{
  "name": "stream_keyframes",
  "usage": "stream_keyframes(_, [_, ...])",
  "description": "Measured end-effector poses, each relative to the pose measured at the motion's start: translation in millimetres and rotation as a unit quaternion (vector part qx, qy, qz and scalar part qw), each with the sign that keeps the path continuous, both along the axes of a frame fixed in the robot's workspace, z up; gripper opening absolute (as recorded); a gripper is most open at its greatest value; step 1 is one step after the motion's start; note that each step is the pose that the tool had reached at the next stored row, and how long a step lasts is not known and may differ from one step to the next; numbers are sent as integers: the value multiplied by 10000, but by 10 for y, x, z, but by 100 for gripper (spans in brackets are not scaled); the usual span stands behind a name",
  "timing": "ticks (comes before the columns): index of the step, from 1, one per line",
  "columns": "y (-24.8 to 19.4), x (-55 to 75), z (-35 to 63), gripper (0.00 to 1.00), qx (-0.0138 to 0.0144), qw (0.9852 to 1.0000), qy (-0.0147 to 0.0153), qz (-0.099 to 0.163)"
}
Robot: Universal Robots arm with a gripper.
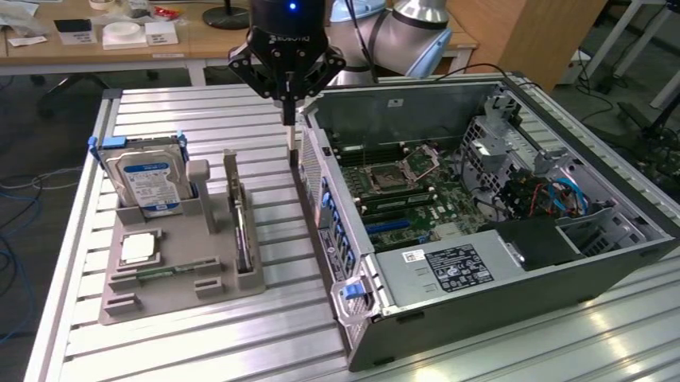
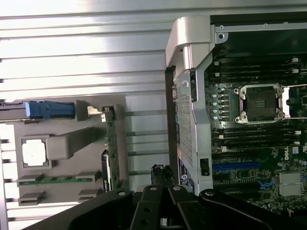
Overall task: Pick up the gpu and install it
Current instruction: 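Reach for the gpu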
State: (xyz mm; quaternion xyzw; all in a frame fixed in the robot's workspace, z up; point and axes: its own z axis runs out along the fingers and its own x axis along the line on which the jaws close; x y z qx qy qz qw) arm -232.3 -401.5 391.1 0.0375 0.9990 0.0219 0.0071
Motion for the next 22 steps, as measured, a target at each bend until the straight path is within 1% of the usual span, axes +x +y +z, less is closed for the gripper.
stream_keyframes(22, [-11, -109, -3, 11, 0, 10000, 6, 0])
